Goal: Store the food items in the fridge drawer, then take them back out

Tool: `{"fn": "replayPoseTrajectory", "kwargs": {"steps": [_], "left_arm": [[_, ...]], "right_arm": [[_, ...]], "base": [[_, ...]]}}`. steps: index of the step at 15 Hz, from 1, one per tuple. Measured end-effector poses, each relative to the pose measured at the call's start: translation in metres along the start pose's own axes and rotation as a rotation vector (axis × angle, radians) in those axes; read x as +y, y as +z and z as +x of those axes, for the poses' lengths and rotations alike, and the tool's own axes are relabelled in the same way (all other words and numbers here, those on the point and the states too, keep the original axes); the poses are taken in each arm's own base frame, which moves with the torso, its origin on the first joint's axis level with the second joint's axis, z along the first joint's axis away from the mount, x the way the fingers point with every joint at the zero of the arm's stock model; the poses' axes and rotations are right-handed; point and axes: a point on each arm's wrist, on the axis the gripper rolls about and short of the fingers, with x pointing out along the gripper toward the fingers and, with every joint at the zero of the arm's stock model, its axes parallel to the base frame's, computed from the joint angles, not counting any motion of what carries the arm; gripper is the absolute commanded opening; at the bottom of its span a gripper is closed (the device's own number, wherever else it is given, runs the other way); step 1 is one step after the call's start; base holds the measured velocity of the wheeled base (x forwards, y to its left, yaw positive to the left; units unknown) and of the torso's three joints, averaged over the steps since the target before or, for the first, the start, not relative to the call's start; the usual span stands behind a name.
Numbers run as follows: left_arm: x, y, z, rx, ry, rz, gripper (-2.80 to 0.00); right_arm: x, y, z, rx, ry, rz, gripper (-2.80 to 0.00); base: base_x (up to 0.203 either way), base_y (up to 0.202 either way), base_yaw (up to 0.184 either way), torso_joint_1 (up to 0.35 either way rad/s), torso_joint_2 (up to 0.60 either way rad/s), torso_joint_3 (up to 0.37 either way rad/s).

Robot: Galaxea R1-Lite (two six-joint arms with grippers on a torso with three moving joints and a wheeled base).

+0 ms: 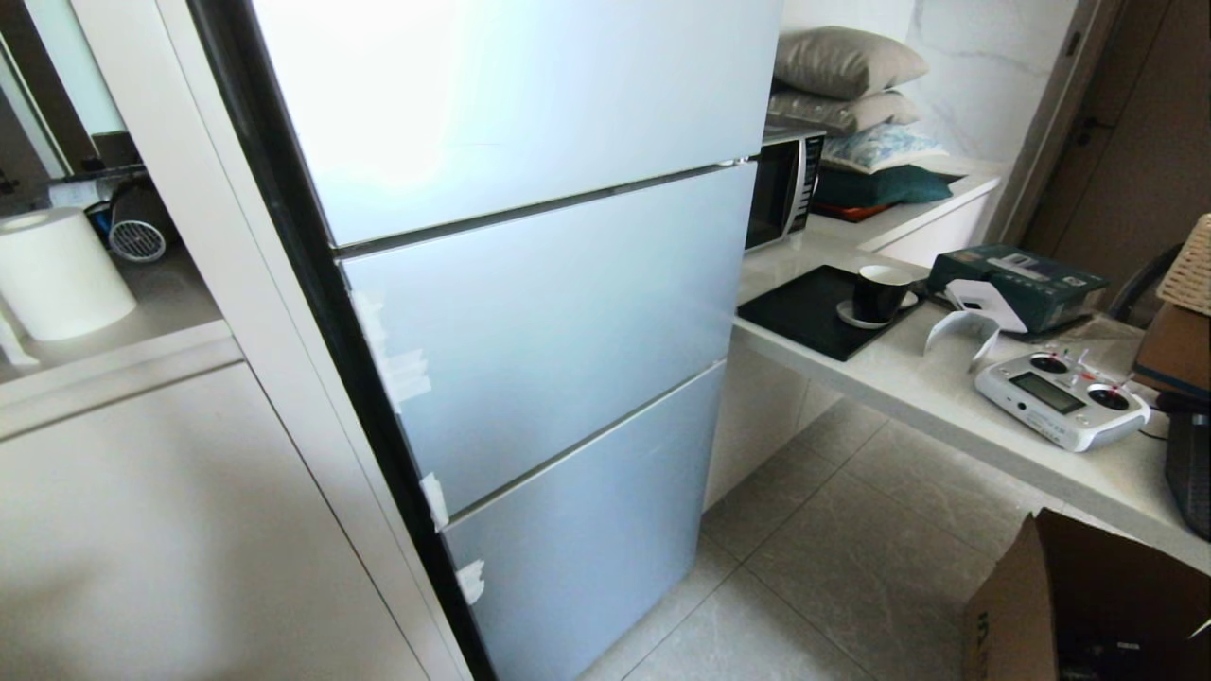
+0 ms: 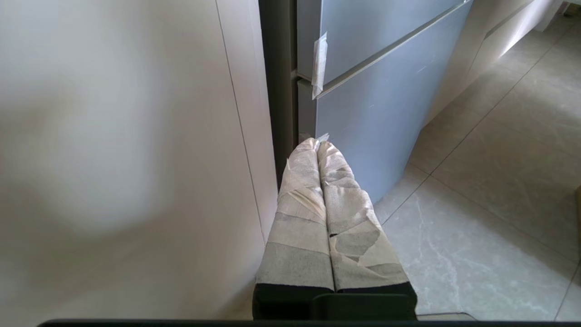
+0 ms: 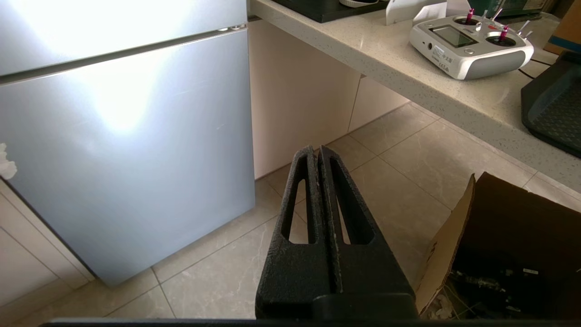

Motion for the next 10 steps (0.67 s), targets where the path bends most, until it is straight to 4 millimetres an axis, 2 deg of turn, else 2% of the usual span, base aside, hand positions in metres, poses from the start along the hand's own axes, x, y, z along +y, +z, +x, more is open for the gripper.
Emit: {"fn": "replayPoseTrajectory", "kwargs": {"steps": [5, 8, 10], "left_arm": [[0.0, 0.034, -0.006, -0.087, -0.023, 0.056, -2.8], [0.0, 0.062, 0.012, 0.002, -0.103, -0.05, -2.8], [-0.002, 0.082, 0.034, 0.09, -0.176, -0.193, -2.8]], "right_arm": [[0.0, 0.0, 0.0, 0.0, 0.0, 0.0, -2.8], [0.0, 0.0, 0.0, 0.0, 0.0, -0.001, -2.8], [0.0, 0.0, 0.0, 0.001, 0.0, 0.0, -2.8]], "base": [[0.0, 0.0, 0.0, 0.0, 0.0, 0.0], [0.0, 0.0, 0.0, 0.0, 0.0, 0.0], [0.0, 0.0, 0.0, 0.0, 0.0, 0.0]]}}
